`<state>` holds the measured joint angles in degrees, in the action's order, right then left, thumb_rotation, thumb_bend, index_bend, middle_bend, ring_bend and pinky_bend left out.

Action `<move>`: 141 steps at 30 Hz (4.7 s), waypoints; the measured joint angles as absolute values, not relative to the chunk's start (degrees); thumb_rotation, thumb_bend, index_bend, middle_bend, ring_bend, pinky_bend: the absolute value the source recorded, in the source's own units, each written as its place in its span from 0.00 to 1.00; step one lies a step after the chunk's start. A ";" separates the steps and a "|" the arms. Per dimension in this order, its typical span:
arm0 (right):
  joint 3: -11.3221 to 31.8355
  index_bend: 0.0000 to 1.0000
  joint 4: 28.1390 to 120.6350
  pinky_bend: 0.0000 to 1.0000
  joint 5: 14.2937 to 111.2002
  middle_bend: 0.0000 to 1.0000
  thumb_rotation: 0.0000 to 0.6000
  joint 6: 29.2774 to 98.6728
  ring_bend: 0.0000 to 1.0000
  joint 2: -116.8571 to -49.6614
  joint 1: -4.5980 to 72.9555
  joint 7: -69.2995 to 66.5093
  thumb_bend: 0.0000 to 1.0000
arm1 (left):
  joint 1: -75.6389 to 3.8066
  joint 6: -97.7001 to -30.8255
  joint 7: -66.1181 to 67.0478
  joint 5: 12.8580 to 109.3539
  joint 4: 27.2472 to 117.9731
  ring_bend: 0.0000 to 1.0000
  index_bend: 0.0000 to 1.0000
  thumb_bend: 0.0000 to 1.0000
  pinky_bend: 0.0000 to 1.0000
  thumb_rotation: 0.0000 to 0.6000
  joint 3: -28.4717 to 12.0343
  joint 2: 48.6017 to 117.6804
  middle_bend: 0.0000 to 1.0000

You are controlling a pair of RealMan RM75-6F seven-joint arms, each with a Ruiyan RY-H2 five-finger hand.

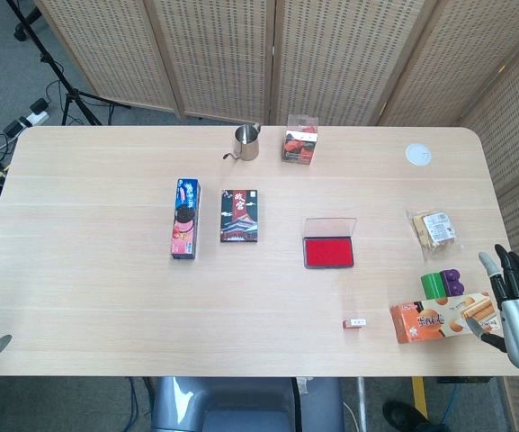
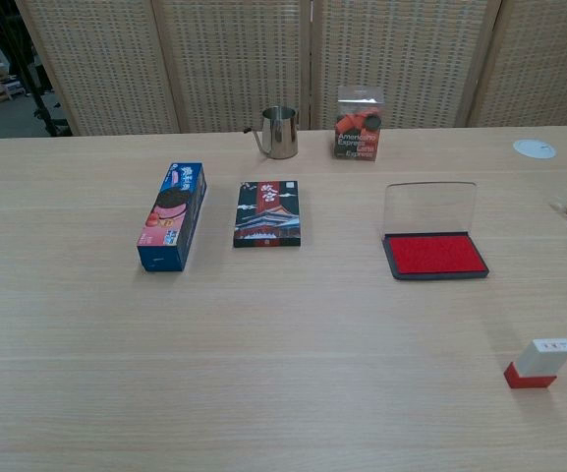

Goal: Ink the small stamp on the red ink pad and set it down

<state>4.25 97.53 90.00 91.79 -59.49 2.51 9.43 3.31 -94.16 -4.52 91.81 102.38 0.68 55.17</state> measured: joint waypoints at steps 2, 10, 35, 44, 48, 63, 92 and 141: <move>4.45 0.00 97.98 0.00 89.47 0.00 1.00 91.74 0.00 -59.74 2.41 9.93 0.00 | 3.33 -94.06 -5.07 91.55 102.39 0.00 0.00 0.00 0.00 1.00 0.61 55.00 0.00; 4.56 0.00 98.42 0.02 89.44 0.00 1.00 91.17 0.00 -59.47 2.54 8.87 0.00 | 3.31 -93.67 -6.57 90.91 102.52 0.00 0.00 0.00 0.00 1.00 0.52 54.23 0.00; -1.05 0.13 93.28 1.00 98.40 0.95 1.00 75.48 1.00 -65.95 10.48 8.94 0.00 | 1.49 -89.52 -4.74 86.26 103.28 0.00 0.00 0.00 0.00 1.00 -0.87 54.38 0.00; -1.30 0.29 91.90 1.00 96.33 0.95 1.00 70.61 1.00 -69.33 13.06 10.77 0.13 | 1.34 -89.25 -2.95 86.18 103.63 0.00 0.00 0.00 0.00 1.00 -0.82 54.92 0.00; -1.25 0.32 91.82 1.00 95.00 0.95 1.00 69.20 1.00 -69.95 13.69 11.47 0.15 | 1.42 -89.42 -2.51 86.26 103.81 0.00 0.00 0.00 0.00 1.00 -0.77 55.15 0.00; -0.91 0.35 90.21 1.00 89.97 0.95 1.00 62.50 1.00 -73.99 17.38 9.58 0.26 | 1.08 -88.41 -2.46 85.55 103.77 0.00 0.00 0.00 0.00 1.00 -0.80 55.09 0.00; -0.91 0.41 90.88 1.00 85.21 0.95 1.00 59.96 1.00 -76.43 20.00 12.23 0.41 | 0.98 -88.08 -2.93 85.07 103.61 0.00 0.00 0.00 0.00 1.00 -0.88 54.92 0.00; 11.28 0.52 99.25 1.00 73.04 0.96 1.00 57.94 1.00 -71.14 28.60 6.59 0.48 | 0.72 -87.11 -3.13 84.76 103.61 0.00 0.00 0.00 0.00 1.00 -0.69 54.73 0.00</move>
<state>11.28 99.25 73.04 57.94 -71.14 28.60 6.59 0.72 -87.11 -3.13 84.76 103.61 -0.69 54.73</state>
